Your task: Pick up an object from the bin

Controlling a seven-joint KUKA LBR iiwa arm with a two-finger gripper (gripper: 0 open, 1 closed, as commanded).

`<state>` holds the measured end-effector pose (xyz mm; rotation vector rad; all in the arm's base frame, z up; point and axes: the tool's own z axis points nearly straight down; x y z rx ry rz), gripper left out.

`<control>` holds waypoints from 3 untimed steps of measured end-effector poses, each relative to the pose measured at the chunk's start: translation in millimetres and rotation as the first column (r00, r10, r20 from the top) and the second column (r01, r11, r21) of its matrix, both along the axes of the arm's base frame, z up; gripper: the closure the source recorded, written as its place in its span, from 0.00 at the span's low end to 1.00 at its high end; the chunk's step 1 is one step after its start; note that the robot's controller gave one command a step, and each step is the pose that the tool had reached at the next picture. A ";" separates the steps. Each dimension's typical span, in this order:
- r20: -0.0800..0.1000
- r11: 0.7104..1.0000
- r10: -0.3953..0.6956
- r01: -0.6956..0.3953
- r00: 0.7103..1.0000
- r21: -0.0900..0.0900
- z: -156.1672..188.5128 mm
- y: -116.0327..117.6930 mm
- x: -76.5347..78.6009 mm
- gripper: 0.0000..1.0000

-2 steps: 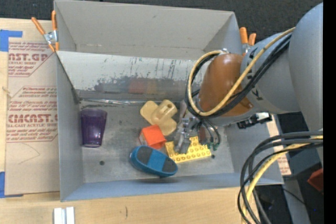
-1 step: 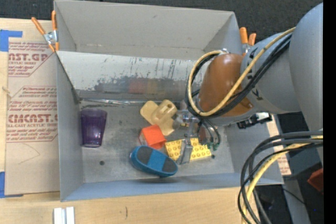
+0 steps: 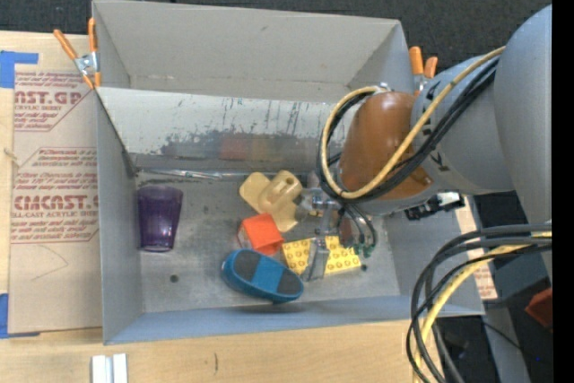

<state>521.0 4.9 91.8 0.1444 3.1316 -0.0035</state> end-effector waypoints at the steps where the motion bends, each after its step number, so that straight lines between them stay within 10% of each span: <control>1: 0.007 0.993 -0.116 0.116 0.993 0.006 -18.5 -16.3 -22.1 1.00; 2: 0.007 0.993 -0.116 0.116 0.993 0.006 -18.5 -16.2 -22.1 1.00; 3: 0.009 0.994 -0.106 0.106 0.994 0.006 114.6 -27.3 -26.5 1.00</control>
Offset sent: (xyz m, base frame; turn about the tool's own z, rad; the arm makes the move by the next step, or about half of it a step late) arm 0.0000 0.0000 0.0000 0.0000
